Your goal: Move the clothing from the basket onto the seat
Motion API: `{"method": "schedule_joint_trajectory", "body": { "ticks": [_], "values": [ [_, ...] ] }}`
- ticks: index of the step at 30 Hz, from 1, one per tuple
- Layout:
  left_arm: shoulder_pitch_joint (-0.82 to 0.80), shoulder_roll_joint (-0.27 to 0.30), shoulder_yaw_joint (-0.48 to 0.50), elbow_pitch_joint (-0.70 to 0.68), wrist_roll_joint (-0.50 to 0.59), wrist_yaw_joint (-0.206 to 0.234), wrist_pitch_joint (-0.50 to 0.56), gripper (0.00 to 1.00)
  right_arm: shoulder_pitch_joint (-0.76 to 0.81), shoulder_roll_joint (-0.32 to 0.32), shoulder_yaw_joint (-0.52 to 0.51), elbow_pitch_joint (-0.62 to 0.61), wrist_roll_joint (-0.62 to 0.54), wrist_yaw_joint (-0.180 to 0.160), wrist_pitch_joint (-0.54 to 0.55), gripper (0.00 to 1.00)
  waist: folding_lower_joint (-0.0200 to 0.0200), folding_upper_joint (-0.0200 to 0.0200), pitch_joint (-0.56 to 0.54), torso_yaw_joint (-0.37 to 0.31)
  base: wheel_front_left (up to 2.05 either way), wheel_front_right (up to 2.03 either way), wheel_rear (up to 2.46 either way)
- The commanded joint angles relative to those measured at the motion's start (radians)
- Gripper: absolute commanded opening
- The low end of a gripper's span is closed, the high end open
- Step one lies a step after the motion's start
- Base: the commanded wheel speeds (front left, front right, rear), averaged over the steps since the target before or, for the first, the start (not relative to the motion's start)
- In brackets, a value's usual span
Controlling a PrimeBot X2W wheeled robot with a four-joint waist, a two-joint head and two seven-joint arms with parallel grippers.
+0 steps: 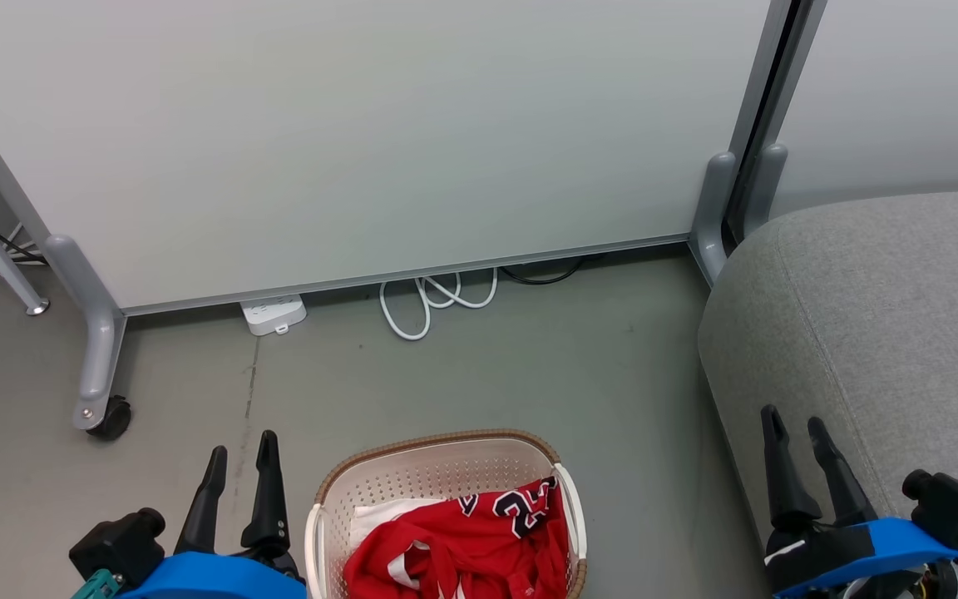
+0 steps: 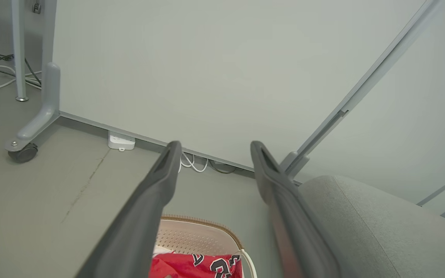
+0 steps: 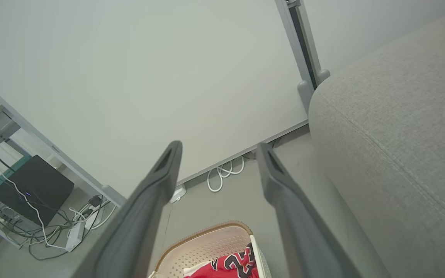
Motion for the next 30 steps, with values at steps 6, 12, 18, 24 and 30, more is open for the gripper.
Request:
{"method": "schedule_joint_trajectory", "body": {
  "ticks": [6,12,18,24,30],
  "values": [
    [-0.01,0.007,-0.014,-0.003,0.078,0.004,-0.023,1.0,0.012,-0.005,-0.008,-0.019,-0.085,0.0,-0.015,1.0,0.0,0.0,-0.001,-0.001,0.0,0.0,0.0],
    [-0.011,0.008,-0.021,0.002,0.142,0.009,-0.039,1.0,0.014,-0.005,-0.013,-0.03,-0.155,0.0,-0.024,1.0,0.0,0.0,0.002,0.0,0.0,0.0,0.0],
    [-0.014,0.009,-0.031,0.006,0.189,0.013,-0.054,1.0,0.015,-0.005,-0.013,-0.035,-0.207,0.0,-0.034,1.0,0.0,0.0,0.006,0.0,0.0,0.0,0.0],
    [-0.015,0.009,-0.042,0.008,0.226,0.018,-0.063,1.0,0.016,-0.005,-0.009,-0.04,-0.248,0.001,-0.043,1.0,0.0,0.0,0.008,-0.001,0.0,0.0,0.0],
    [-0.009,0.01,-0.051,0.013,0.271,0.024,-0.078,1.0,0.024,-0.006,-0.007,-0.042,-0.299,0.0,-0.055,1.0,0.0,0.0,0.004,-0.001,0.0,0.0,0.0]
  ]
}}
